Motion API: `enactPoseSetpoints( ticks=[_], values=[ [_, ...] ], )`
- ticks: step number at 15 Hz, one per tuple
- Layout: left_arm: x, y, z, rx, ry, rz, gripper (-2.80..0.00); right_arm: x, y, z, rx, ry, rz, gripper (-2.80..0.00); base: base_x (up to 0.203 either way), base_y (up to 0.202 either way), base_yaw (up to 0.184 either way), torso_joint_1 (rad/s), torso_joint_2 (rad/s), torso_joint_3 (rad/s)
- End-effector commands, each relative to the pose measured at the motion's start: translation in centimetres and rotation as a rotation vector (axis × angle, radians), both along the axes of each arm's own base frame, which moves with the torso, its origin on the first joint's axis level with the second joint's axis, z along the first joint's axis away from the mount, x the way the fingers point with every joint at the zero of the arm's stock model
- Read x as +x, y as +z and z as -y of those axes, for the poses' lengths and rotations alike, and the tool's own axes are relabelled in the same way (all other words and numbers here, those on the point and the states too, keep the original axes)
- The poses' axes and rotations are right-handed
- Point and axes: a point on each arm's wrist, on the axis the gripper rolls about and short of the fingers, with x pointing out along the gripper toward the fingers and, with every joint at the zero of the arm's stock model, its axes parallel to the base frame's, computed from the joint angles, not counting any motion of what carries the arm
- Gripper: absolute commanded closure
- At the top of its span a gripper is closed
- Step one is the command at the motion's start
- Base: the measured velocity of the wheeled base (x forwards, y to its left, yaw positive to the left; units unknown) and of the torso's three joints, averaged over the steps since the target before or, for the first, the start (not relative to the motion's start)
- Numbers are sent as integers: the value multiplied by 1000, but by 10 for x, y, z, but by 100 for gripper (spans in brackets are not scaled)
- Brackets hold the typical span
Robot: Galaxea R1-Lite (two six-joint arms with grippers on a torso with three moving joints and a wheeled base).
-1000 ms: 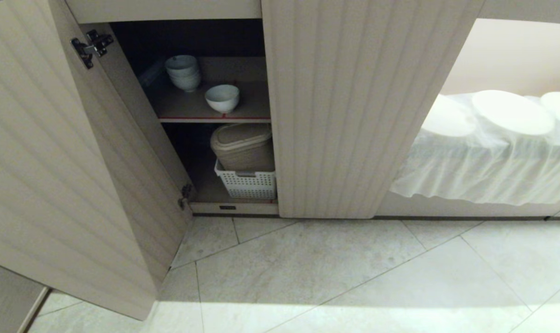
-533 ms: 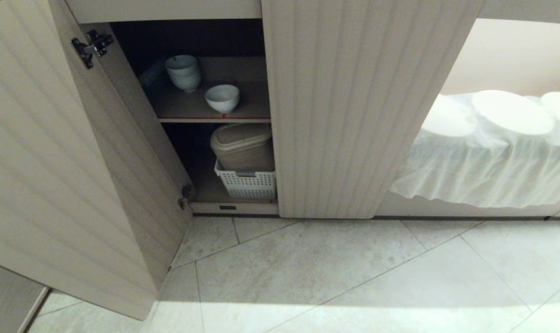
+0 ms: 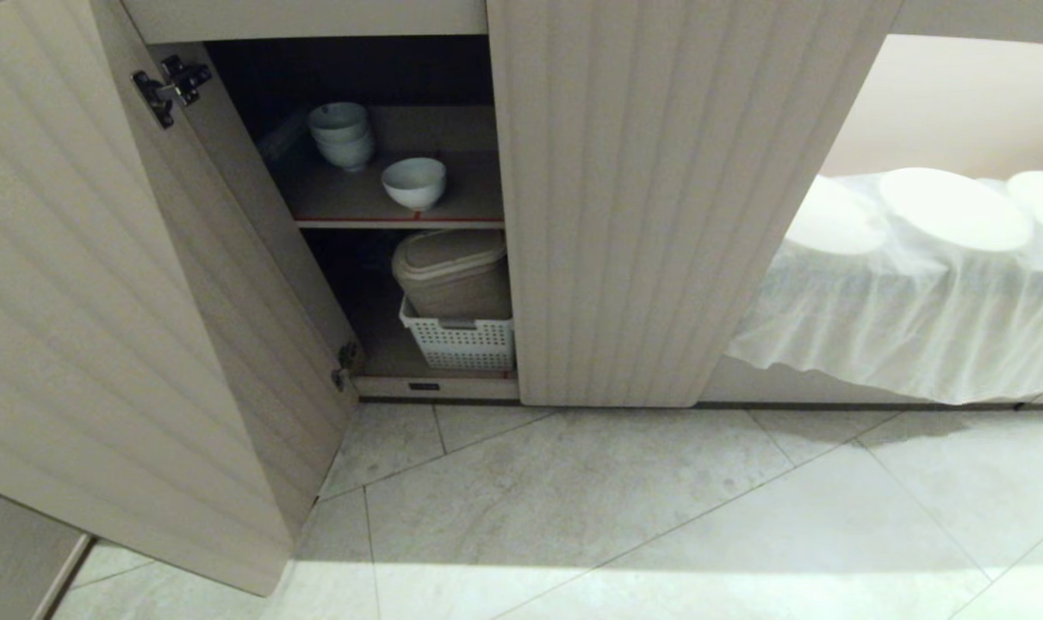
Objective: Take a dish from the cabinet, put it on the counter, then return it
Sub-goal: Close the cabinet door
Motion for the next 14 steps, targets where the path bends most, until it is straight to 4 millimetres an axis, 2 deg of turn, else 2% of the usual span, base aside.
enactPoseSetpoints(
  ticks=[1, 6, 14],
  values=[
    [0, 0, 0, 1, 0, -1, 0, 0, 0, 0, 0, 0, 1, 0, 0, 0, 0, 0, 0, 0],
    [0, 0, 0, 0, 1, -1, 0, 0, 0, 0, 0, 0, 1, 0, 1, 20, 0, 1, 0, 0],
    [0, 0, 0, -1, 0, 1, 0, 0, 0, 0, 0, 0, 1, 0, 0, 191, -1, 2, 2, 3]
  ],
)
